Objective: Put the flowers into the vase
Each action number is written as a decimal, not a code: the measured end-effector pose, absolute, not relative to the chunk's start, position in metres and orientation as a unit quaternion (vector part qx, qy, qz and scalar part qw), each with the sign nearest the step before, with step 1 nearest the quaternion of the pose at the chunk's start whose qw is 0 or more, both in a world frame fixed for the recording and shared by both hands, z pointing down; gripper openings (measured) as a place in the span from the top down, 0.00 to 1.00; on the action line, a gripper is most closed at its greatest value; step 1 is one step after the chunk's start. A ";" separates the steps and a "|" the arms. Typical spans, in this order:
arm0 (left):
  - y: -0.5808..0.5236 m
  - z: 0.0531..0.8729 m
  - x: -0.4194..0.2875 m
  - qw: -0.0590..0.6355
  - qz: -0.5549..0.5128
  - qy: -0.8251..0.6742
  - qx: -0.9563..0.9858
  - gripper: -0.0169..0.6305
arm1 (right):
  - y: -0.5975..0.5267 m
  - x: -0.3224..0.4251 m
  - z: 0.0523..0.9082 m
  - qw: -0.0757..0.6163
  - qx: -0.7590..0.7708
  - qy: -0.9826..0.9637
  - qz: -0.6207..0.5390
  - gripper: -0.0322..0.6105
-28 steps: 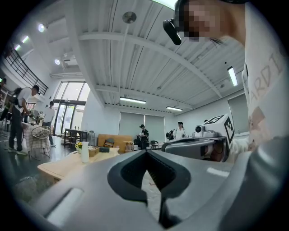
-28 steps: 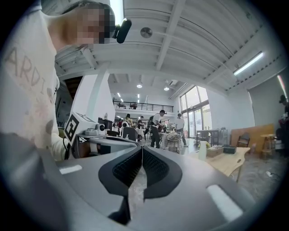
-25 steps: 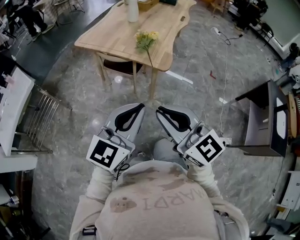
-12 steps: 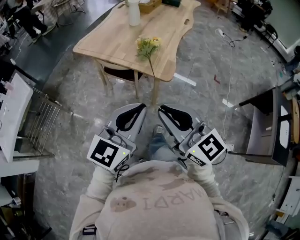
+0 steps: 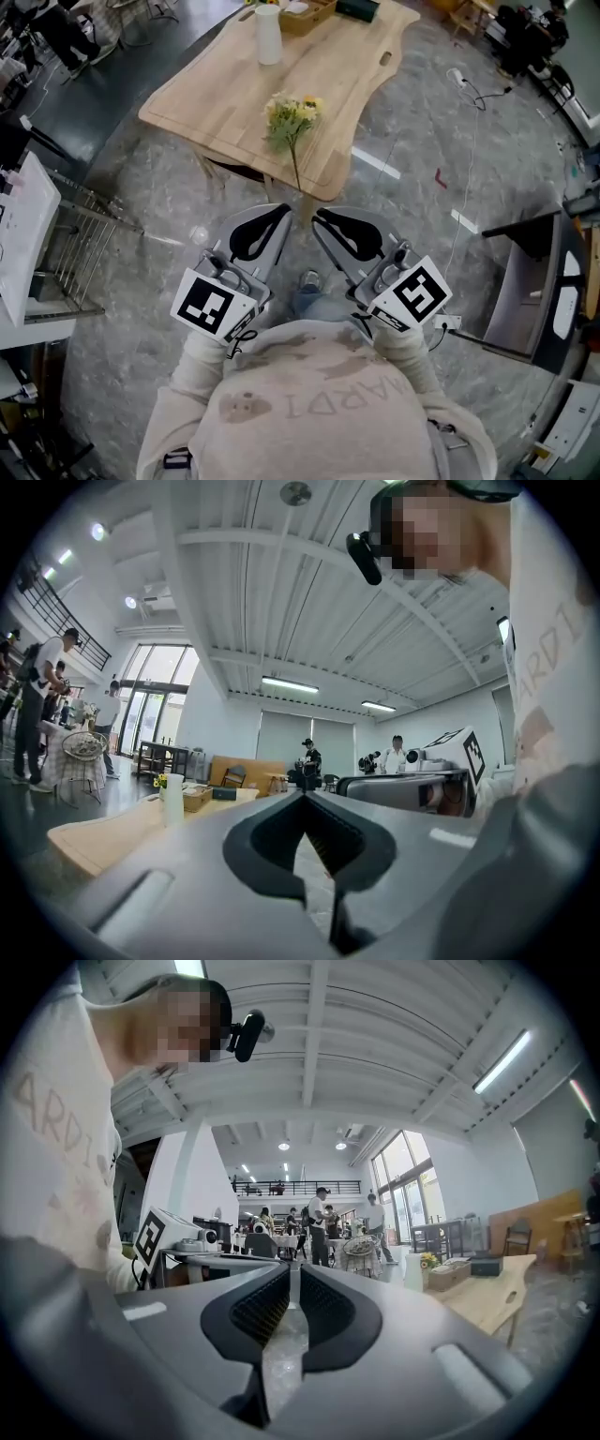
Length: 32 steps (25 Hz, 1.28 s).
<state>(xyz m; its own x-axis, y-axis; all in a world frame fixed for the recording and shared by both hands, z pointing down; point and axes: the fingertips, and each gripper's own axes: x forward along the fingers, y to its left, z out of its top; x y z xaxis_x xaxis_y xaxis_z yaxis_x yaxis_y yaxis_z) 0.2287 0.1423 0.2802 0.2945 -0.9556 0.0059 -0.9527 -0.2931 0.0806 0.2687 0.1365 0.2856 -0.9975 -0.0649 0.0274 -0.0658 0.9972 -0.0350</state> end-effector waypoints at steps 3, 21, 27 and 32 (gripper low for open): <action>0.108 0.280 0.227 0.035 -0.024 -0.600 0.799 0.97 | 0.102 0.270 0.285 0.013 0.028 -0.999 0.016 0.86; 0.022 0.292 0.193 0.039 -0.017 -0.631 0.775 0.97 | -0.003 0.245 0.319 0.041 0.028 -0.997 0.052 0.84; 0.000 0.289 0.167 0.035 -0.019 -0.621 0.783 0.97 | -0.026 0.218 0.340 0.070 0.053 -0.994 0.068 0.84; -0.021 0.292 0.136 0.041 -0.021 -0.608 0.793 0.97 | -0.050 0.187 0.364 0.102 0.076 -0.988 0.087 0.83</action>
<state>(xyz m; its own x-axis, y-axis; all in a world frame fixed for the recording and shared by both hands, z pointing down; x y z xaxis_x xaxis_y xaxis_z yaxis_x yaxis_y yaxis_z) 0.1355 -0.0206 0.2917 0.2597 -0.9656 0.0160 -0.9621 -0.2573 0.0901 0.1869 -0.0498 0.3641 -0.9675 -0.1328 0.2154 -0.1682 0.9734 -0.1555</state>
